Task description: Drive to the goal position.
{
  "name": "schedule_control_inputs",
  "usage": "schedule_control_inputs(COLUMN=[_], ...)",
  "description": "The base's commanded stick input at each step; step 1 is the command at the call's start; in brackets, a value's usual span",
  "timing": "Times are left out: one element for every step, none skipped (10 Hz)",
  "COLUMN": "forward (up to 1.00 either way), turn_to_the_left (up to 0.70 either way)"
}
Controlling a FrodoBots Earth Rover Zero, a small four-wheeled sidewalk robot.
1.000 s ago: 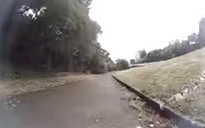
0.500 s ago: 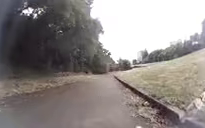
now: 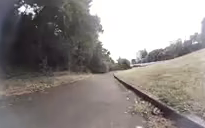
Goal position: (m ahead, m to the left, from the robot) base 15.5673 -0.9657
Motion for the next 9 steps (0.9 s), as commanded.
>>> schedule_control_inputs(forward=[0.70,0.70,0.70,0.70,0.70,0.70,0.70,0.70,0.70], turn_to_the_left=[0.00,0.00,0.00,0.00,0.00,0.00,0.00,0.00,0.00])
